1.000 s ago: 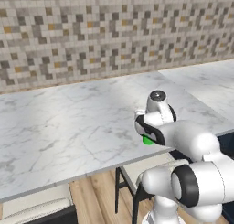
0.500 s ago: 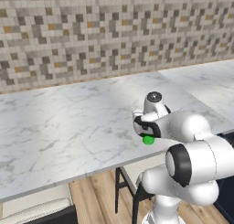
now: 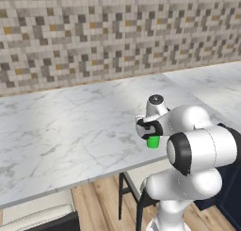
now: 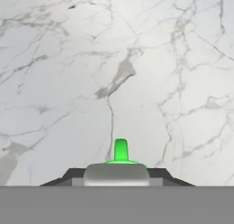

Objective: Pick up the marshmallow and place it in the cup of hot chocolate on the dining counter.

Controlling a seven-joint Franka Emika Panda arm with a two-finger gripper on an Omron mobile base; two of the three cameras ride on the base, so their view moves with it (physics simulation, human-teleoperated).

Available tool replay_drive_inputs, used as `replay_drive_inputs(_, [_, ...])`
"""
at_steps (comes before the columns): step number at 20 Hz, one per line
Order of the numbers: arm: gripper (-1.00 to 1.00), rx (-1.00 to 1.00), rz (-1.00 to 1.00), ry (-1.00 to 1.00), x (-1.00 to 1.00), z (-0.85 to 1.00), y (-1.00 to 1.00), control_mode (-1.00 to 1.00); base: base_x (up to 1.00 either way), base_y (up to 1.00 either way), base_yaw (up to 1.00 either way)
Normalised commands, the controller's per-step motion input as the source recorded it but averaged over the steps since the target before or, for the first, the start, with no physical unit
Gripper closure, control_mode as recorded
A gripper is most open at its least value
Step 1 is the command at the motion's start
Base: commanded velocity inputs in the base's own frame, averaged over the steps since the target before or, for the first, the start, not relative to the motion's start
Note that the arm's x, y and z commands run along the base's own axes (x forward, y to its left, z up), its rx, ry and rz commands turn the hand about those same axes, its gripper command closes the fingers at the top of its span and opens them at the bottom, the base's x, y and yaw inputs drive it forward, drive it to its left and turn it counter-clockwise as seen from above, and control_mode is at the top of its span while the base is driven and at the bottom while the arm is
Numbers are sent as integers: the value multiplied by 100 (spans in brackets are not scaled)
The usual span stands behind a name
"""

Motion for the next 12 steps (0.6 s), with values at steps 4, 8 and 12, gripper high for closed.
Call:
replay_drive_inputs(4, [100, 0, 0, 0, 23, -2, 0, -100, 0, 0, 0])
replay_drive_inputs(8, [100, 0, 0, 0, 6, 0, 0, -100, 0, 0, 0])
replay_drive_inputs(12, [-100, 0, 0, 0, -17, -22, 2, -100, 0, 0, 0])
